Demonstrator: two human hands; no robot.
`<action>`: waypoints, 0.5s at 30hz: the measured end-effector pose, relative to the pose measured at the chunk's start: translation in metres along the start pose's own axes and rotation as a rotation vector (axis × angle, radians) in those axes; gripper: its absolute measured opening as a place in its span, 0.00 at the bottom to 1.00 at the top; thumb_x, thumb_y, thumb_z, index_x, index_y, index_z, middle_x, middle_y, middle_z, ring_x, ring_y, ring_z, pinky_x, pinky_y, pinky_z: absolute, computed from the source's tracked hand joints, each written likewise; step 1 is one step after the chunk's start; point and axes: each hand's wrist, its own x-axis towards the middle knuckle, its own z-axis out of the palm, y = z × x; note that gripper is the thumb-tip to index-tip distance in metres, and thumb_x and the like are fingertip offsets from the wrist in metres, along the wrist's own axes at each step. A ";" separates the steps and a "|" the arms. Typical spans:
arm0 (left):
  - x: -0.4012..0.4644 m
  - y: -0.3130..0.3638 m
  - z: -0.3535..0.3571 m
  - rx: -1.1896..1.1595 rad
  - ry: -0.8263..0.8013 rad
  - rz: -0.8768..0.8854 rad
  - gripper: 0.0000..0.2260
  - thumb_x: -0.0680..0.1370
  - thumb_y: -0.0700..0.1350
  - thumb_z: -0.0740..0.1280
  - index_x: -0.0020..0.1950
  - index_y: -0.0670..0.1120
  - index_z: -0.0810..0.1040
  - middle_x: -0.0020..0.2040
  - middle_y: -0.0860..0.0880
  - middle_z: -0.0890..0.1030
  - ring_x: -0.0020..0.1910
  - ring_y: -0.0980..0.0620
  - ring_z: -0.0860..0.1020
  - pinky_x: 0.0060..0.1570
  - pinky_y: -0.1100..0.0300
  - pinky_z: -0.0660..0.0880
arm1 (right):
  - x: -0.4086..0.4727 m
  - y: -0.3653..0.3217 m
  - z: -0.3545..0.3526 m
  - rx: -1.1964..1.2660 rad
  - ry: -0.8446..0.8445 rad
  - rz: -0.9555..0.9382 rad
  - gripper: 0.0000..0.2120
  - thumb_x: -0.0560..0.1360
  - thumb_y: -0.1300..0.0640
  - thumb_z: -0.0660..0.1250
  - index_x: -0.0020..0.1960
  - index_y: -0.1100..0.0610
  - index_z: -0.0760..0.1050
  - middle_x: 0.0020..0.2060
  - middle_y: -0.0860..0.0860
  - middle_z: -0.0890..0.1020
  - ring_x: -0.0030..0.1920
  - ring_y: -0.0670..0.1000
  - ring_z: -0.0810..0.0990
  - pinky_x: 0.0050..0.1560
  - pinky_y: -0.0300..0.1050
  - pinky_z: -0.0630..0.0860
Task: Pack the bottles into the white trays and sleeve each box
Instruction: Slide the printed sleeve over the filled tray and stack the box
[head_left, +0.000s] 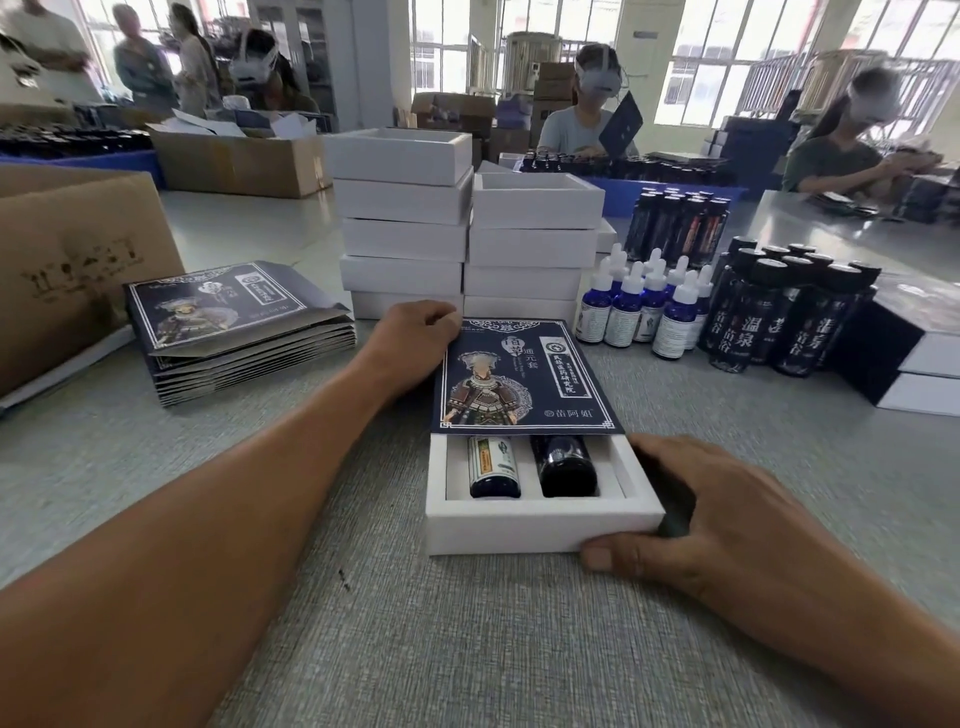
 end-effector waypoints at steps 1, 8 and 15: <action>0.000 0.000 0.000 -0.002 -0.002 0.001 0.10 0.83 0.48 0.62 0.58 0.49 0.82 0.43 0.58 0.80 0.44 0.59 0.78 0.42 0.69 0.71 | 0.001 0.000 0.000 -0.002 0.006 0.003 0.34 0.54 0.17 0.65 0.57 0.18 0.60 0.57 0.23 0.70 0.56 0.27 0.69 0.48 0.33 0.67; 0.002 -0.002 0.001 -0.012 0.020 -0.002 0.10 0.82 0.48 0.63 0.58 0.49 0.82 0.41 0.62 0.78 0.41 0.64 0.76 0.39 0.72 0.69 | 0.007 0.003 0.004 0.006 0.055 0.045 0.37 0.54 0.18 0.66 0.60 0.31 0.69 0.52 0.30 0.77 0.52 0.33 0.75 0.50 0.37 0.72; 0.003 -0.003 0.001 0.009 0.026 0.006 0.11 0.82 0.48 0.62 0.61 0.49 0.81 0.44 0.60 0.79 0.41 0.67 0.74 0.37 0.74 0.66 | 0.010 0.005 0.002 0.037 0.051 0.050 0.37 0.55 0.20 0.67 0.60 0.35 0.71 0.50 0.32 0.79 0.50 0.34 0.77 0.49 0.37 0.73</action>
